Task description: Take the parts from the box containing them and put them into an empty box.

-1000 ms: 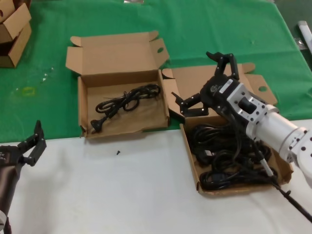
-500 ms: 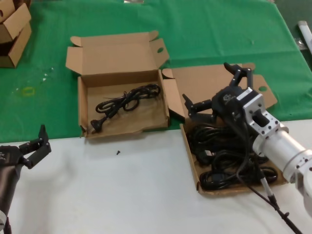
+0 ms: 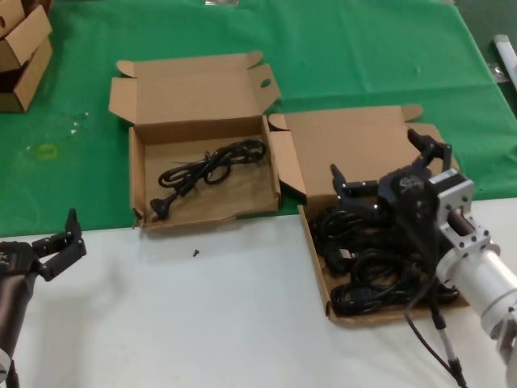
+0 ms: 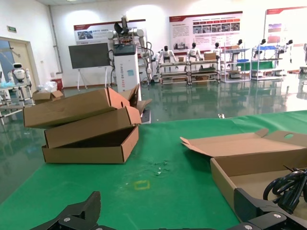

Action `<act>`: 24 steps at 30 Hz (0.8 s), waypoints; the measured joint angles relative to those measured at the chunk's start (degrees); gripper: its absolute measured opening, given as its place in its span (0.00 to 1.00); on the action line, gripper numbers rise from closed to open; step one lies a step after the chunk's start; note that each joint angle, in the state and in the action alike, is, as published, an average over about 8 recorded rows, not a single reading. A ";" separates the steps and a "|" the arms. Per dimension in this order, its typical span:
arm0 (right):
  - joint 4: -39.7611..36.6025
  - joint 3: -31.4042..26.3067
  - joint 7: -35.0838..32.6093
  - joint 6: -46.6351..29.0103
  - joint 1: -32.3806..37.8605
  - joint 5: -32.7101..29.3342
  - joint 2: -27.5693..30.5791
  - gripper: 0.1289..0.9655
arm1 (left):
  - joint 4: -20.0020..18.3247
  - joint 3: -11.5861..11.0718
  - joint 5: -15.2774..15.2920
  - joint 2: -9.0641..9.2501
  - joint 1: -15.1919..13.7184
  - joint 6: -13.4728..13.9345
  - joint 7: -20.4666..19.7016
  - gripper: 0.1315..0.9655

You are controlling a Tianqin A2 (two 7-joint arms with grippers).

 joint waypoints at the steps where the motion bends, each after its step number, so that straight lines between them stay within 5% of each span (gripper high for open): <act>1: 0.22 0.26 0.05 0.43 -0.53 0.41 -0.14 1.00 | 0.00 0.00 0.00 0.00 0.00 0.00 0.00 0.98; 24: 2.80 3.36 0.62 5.58 -6.81 5.29 -1.82 1.00 | 0.00 0.00 -0.01 0.00 0.00 0.00 0.02 1.00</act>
